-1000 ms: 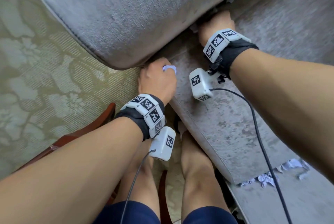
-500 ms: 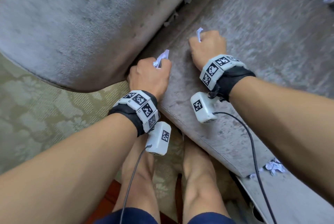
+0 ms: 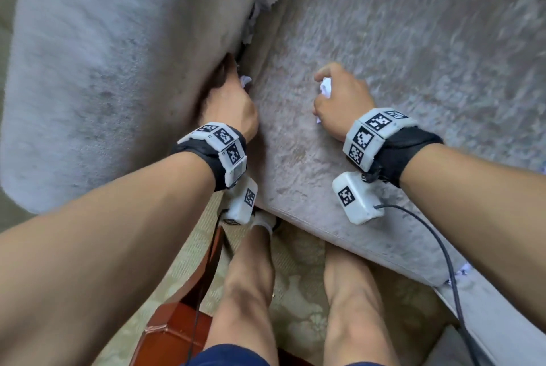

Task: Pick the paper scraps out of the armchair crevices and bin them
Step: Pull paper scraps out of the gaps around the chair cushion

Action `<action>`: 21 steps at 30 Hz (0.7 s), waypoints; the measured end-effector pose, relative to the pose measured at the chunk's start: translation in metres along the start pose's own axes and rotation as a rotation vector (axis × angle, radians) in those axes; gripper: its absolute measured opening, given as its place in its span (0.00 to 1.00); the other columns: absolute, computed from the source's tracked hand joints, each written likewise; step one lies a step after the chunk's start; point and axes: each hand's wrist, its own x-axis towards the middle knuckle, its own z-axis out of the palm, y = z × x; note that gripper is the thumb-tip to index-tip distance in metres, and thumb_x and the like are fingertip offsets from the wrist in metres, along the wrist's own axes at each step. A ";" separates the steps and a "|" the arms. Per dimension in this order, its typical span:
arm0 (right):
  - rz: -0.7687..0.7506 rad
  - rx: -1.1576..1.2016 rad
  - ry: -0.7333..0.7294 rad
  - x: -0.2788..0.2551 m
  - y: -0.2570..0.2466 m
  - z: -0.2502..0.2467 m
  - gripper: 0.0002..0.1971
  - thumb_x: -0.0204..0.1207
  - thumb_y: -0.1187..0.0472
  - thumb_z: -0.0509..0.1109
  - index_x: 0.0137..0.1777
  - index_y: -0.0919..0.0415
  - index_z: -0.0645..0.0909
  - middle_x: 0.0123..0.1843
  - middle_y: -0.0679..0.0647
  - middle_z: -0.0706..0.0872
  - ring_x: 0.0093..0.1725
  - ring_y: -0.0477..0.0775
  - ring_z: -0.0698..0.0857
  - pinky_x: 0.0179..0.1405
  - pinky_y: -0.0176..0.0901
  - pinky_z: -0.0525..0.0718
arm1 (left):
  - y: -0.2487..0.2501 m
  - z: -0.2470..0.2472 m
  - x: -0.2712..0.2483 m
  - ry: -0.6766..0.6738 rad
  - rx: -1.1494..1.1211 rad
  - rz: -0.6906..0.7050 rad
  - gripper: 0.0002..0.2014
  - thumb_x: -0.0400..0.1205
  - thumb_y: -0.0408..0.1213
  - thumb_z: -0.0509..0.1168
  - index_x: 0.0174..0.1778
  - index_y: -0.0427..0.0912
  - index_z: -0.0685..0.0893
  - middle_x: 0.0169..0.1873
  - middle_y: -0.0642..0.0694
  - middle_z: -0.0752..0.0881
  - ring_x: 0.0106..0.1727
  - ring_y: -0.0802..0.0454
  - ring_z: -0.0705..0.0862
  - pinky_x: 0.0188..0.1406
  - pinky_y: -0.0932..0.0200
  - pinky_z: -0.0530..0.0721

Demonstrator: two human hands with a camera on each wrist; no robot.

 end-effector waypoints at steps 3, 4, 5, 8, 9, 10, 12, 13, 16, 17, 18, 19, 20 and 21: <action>0.005 -0.009 0.027 0.003 0.008 -0.003 0.15 0.76 0.63 0.61 0.62 0.52 0.75 0.54 0.58 0.85 0.46 0.61 0.86 0.49 0.54 0.87 | 0.008 0.002 0.013 -0.040 0.096 0.028 0.21 0.85 0.32 0.56 0.76 0.45 0.70 0.68 0.44 0.83 0.62 0.36 0.82 0.49 0.54 0.74; 0.002 -0.012 0.034 0.004 0.010 -0.004 0.14 0.77 0.62 0.62 0.62 0.52 0.75 0.54 0.57 0.84 0.46 0.60 0.86 0.48 0.53 0.87 | 0.011 0.002 0.015 -0.047 0.122 0.019 0.19 0.86 0.33 0.56 0.74 0.44 0.73 0.68 0.43 0.82 0.64 0.37 0.81 0.49 0.55 0.73; 0.002 -0.020 0.031 0.005 0.011 -0.005 0.14 0.77 0.61 0.62 0.62 0.52 0.75 0.54 0.57 0.84 0.46 0.60 0.85 0.47 0.51 0.87 | 0.012 0.001 0.017 -0.040 0.137 -0.002 0.18 0.87 0.34 0.56 0.73 0.44 0.74 0.68 0.43 0.82 0.65 0.38 0.81 0.49 0.55 0.73; -0.019 -0.039 -0.001 0.007 0.011 -0.004 0.15 0.78 0.62 0.62 0.64 0.53 0.75 0.55 0.57 0.83 0.46 0.58 0.84 0.45 0.47 0.85 | 0.012 0.003 0.021 -0.047 0.155 -0.052 0.17 0.87 0.36 0.56 0.72 0.46 0.77 0.69 0.44 0.81 0.67 0.40 0.81 0.55 0.55 0.75; -0.036 -0.046 -0.013 0.007 0.010 -0.003 0.15 0.78 0.62 0.62 0.64 0.53 0.75 0.56 0.56 0.83 0.46 0.57 0.83 0.44 0.46 0.83 | 0.011 0.004 0.022 -0.056 0.153 -0.067 0.17 0.87 0.36 0.56 0.72 0.46 0.78 0.69 0.44 0.81 0.67 0.40 0.80 0.56 0.56 0.75; -0.057 -0.054 -0.022 0.008 0.008 -0.002 0.15 0.78 0.62 0.62 0.64 0.53 0.75 0.56 0.56 0.83 0.46 0.56 0.82 0.43 0.44 0.81 | 0.009 0.004 0.024 -0.051 0.142 -0.083 0.17 0.87 0.37 0.57 0.71 0.46 0.78 0.69 0.44 0.81 0.66 0.41 0.81 0.55 0.57 0.75; -0.085 -0.065 -0.029 0.010 0.003 0.000 0.16 0.78 0.62 0.63 0.65 0.53 0.74 0.56 0.54 0.82 0.46 0.54 0.79 0.42 0.41 0.75 | 0.007 0.004 0.028 -0.038 0.116 -0.091 0.16 0.86 0.37 0.57 0.69 0.48 0.80 0.68 0.47 0.82 0.65 0.42 0.81 0.52 0.60 0.73; -0.094 -0.069 -0.031 0.010 0.001 0.000 0.15 0.79 0.61 0.63 0.65 0.53 0.74 0.56 0.54 0.82 0.46 0.53 0.78 0.41 0.41 0.74 | 0.005 0.005 0.030 -0.036 0.103 -0.088 0.16 0.85 0.37 0.58 0.68 0.49 0.81 0.67 0.48 0.83 0.64 0.44 0.82 0.50 0.61 0.73; -0.130 -0.074 -0.041 0.015 -0.005 0.001 0.15 0.79 0.59 0.63 0.65 0.51 0.74 0.56 0.55 0.83 0.48 0.55 0.82 0.42 0.44 0.79 | 0.001 0.011 0.037 -0.016 0.069 -0.092 0.16 0.84 0.37 0.59 0.66 0.52 0.82 0.66 0.51 0.83 0.64 0.45 0.82 0.51 0.62 0.73; -0.140 -0.076 -0.042 0.016 -0.007 0.002 0.15 0.79 0.58 0.63 0.65 0.51 0.74 0.56 0.55 0.84 0.50 0.56 0.83 0.45 0.46 0.81 | -0.001 0.012 0.038 -0.001 0.064 -0.095 0.16 0.84 0.37 0.59 0.65 0.53 0.82 0.65 0.51 0.84 0.64 0.45 0.83 0.52 0.62 0.74; -0.148 -0.080 -0.043 0.018 -0.010 0.003 0.15 0.79 0.58 0.63 0.66 0.51 0.74 0.56 0.54 0.84 0.52 0.56 0.83 0.48 0.48 0.83 | -0.004 0.014 0.040 0.015 0.063 -0.096 0.15 0.83 0.37 0.60 0.63 0.54 0.83 0.64 0.51 0.84 0.63 0.45 0.83 0.53 0.61 0.76; -0.154 -0.086 -0.039 0.019 -0.013 0.005 0.15 0.79 0.58 0.63 0.66 0.52 0.74 0.56 0.53 0.85 0.53 0.57 0.82 0.51 0.50 0.83 | -0.007 0.016 0.042 0.018 0.063 -0.092 0.15 0.82 0.37 0.61 0.62 0.55 0.83 0.62 0.52 0.85 0.62 0.45 0.84 0.55 0.60 0.78; -0.158 -0.096 -0.037 0.021 -0.017 0.007 0.15 0.79 0.58 0.63 0.66 0.52 0.74 0.57 0.53 0.84 0.55 0.57 0.82 0.53 0.50 0.83 | -0.010 0.018 0.045 0.009 0.064 -0.081 0.15 0.80 0.36 0.62 0.60 0.56 0.84 0.62 0.53 0.85 0.61 0.46 0.84 0.55 0.59 0.79; -0.158 -0.108 -0.038 0.022 -0.020 0.010 0.15 0.79 0.58 0.63 0.65 0.52 0.74 0.57 0.53 0.84 0.56 0.58 0.81 0.55 0.50 0.82 | -0.014 0.020 0.047 -0.007 0.060 -0.067 0.16 0.79 0.36 0.62 0.59 0.58 0.84 0.61 0.54 0.85 0.61 0.46 0.84 0.56 0.58 0.80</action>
